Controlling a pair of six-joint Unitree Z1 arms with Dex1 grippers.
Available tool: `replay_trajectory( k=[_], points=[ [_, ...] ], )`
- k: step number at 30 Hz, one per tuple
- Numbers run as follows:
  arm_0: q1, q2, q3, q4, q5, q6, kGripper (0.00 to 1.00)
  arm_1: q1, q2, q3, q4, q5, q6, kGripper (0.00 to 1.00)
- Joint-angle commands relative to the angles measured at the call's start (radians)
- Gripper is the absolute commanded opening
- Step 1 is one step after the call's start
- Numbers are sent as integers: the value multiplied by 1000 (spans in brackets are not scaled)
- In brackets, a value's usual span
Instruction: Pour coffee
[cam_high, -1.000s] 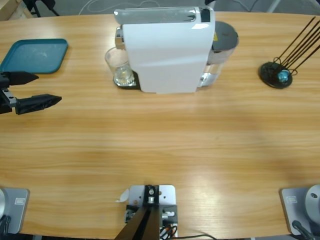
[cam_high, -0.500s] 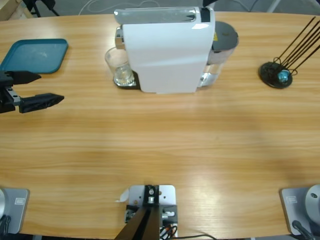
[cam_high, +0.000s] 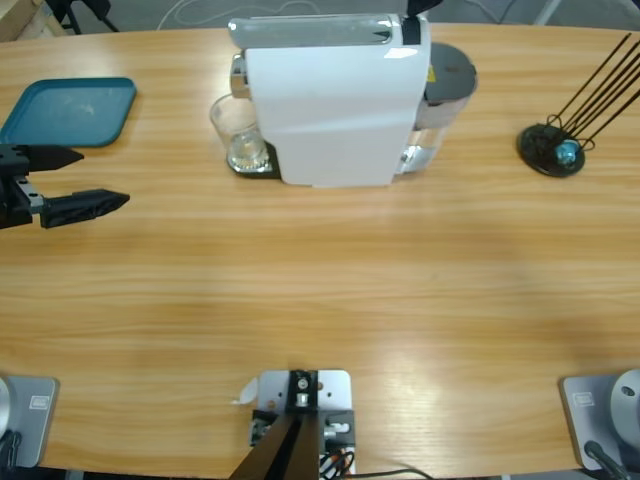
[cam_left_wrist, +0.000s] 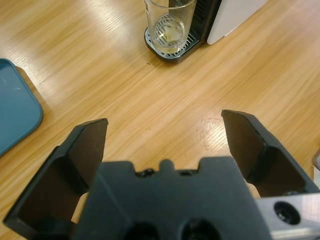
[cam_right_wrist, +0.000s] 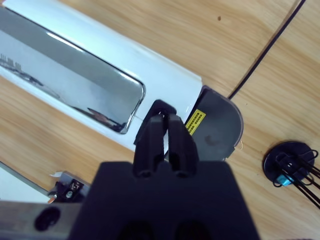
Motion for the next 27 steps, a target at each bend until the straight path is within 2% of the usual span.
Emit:
replay_trajectory(
  k=[1, 2, 3, 15, 27],
  points=[
    [-8, 36, 33, -19, 11, 10, 1000, 20, 23, -67, 15, -26, -37, 267],
    [-8, 34, 33, -19, 10, 10, 1000, 22, 13, -95, 15, -21, -37, 834],
    [-8, 34, 33, -19, 10, 10, 1000, 25, -1, -113, 15, -24, -32, 998],
    [-8, 22, 35, -22, 3, 10, 1000, 59, -39, -10, 31, -47, 89, 1000],
    [-9, 5, 37, -22, -6, 13, 1000, 59, -61, -14, 49, -47, 114, 1000]
  ],
)
